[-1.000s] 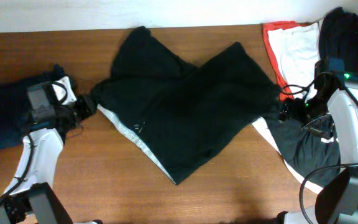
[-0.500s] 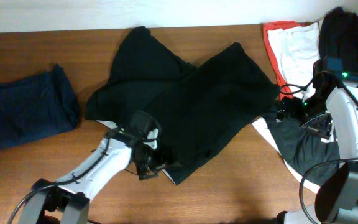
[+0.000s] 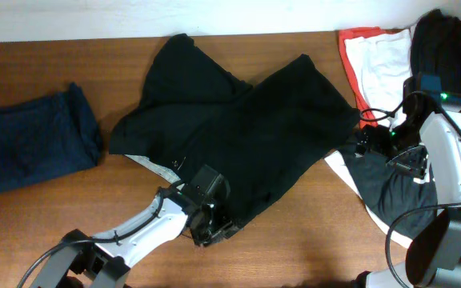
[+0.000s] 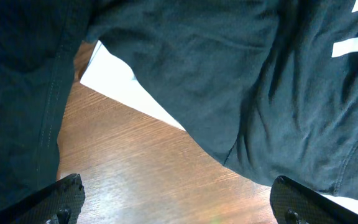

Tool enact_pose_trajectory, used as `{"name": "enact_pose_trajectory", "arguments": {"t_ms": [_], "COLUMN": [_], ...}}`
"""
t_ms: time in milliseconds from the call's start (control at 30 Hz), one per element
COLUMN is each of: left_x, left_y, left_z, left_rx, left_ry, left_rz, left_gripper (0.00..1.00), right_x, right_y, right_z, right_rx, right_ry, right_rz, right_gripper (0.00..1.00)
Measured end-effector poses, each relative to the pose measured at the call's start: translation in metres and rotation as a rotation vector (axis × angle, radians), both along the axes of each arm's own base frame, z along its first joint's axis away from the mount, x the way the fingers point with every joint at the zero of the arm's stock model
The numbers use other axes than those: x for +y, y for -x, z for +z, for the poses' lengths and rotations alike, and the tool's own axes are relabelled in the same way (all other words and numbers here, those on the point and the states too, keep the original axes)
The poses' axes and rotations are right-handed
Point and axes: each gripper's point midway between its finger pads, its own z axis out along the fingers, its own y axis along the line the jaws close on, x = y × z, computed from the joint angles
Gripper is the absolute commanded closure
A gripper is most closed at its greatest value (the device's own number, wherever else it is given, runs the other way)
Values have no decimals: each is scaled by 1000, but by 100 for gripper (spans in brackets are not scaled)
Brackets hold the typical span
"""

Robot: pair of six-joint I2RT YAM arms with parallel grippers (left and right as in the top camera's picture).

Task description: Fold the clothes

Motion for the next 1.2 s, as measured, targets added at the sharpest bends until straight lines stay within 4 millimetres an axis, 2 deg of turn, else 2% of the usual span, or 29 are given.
{"name": "enact_pose_trajectory", "arguments": {"t_ms": [33, 133, 267, 333, 400, 533, 633, 667, 700, 733, 767, 800, 933, 1033, 1067, 1167, 1200], "left_x": [2, 5, 9, 22, 60, 183, 250, 253, 251, 248, 244, 241, 230, 228, 228, 232, 229], "left_y": [-1, -2, 2, 7, -1, -34, -32, -28, -17, -10, -6, -2, 20, 24, 23, 6, 1], "left_z": [-1, -3, -4, -6, -6, -4, 13, 16, 20, 23, 25, 26, 36, 38, 38, 35, 31], "left_rx": [-5, -5, 5, 40, 89, 93, 110, 120, 155, 174, 181, 193, 267, 275, 271, 158, 129], "left_ry": [-12, -34, -48, -73, -99, -187, -193, -173, -136, -113, -98, -85, -41, -31, -32, -67, -78], "left_rz": [8, 19, 8, 0, 51, 306, 451, 453, 441, 422, 395, 372, 302, 281, 280, 265, 244], "left_gripper": [87, 99, 99, 100, 99, 99, 99, 99, 88, 56, 47, 44, 46, 46, 46, 46, 46], "right_x": [0, 0, 0, 0, 0, 1, 2, 4, 8, 14, 21, 27, 70, 95, 100, 123, 130], "right_y": [0, 0, 0, 0, 1, 1, 2, 3, 3, 3, 4, 6, 31, 45, 47, 52, 53], "right_z": [0, 0, 0, 0, 0, 0, 0, 0, 0, 1, 0, -3, -36, -66, -74, -97, -103], "right_rx": [0, 0, 0, 0, 2, 3, 8, 10, 8, 7, 8, 16, 108, 137, 137, 129, 122], "right_ry": [0, 0, 0, 0, -2, -5, -10, -20, -46, -79, -109, -123, -217, -278, -282, -283, -282], "right_rz": [1, 0, 0, 1, 0, 0, 0, 1, 1, 1, 22, 35, 110, 117, 112, 83, 76], "right_gripper": [1, 1, 1, 1, 1, 1, 1, 1, 1, 1, 1, 1, 1, 4, 7, 29, 33]}}
